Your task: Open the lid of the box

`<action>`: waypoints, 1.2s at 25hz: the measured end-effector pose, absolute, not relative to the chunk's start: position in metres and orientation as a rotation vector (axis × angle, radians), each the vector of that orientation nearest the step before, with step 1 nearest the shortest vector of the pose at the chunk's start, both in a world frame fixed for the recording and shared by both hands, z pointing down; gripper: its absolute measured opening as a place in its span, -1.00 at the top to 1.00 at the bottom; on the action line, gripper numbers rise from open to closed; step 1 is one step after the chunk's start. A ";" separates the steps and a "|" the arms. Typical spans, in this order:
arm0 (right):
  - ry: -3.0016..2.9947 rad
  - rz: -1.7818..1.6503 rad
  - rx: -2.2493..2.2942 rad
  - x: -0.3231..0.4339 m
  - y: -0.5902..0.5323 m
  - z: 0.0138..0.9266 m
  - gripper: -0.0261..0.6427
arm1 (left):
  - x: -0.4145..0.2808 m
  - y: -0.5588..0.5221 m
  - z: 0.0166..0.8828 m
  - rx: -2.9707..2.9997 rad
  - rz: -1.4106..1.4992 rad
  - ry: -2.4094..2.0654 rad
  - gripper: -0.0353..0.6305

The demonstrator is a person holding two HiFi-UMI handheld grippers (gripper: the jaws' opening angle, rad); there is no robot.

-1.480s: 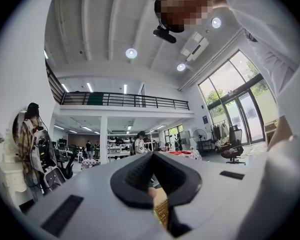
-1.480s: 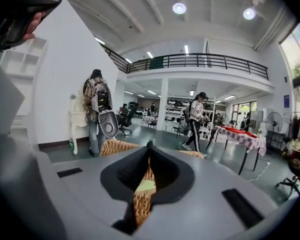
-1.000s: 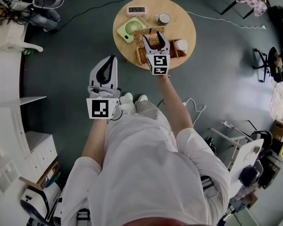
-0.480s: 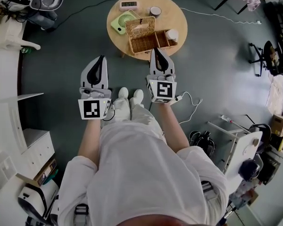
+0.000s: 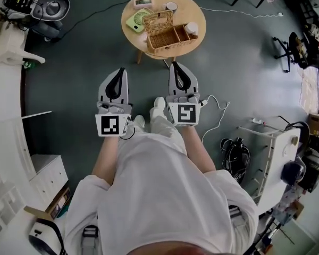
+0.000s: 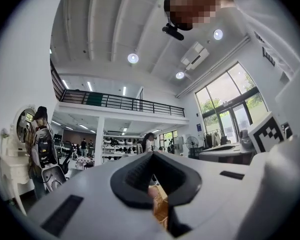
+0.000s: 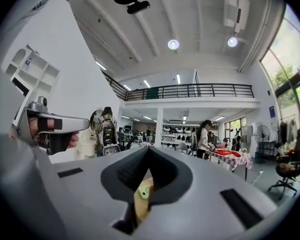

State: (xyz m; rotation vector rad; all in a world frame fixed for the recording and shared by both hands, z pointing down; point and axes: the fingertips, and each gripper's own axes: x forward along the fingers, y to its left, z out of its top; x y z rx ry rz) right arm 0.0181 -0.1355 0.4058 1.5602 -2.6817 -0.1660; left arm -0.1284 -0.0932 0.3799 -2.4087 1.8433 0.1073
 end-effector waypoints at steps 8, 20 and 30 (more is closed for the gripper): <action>-2.702 -0.219 1.625 -0.008 -0.076 0.385 0.93 | -0.152 -0.053 0.375 -2.430 0.113 1.787 0.90; -2.766 -0.288 1.564 -0.009 -0.061 0.354 0.93 | -0.137 -0.034 0.357 -2.413 0.084 1.787 0.90; -2.793 -0.323 1.556 0.012 -0.063 0.348 0.93 | -0.114 -0.036 0.358 -2.432 0.086 1.801 0.90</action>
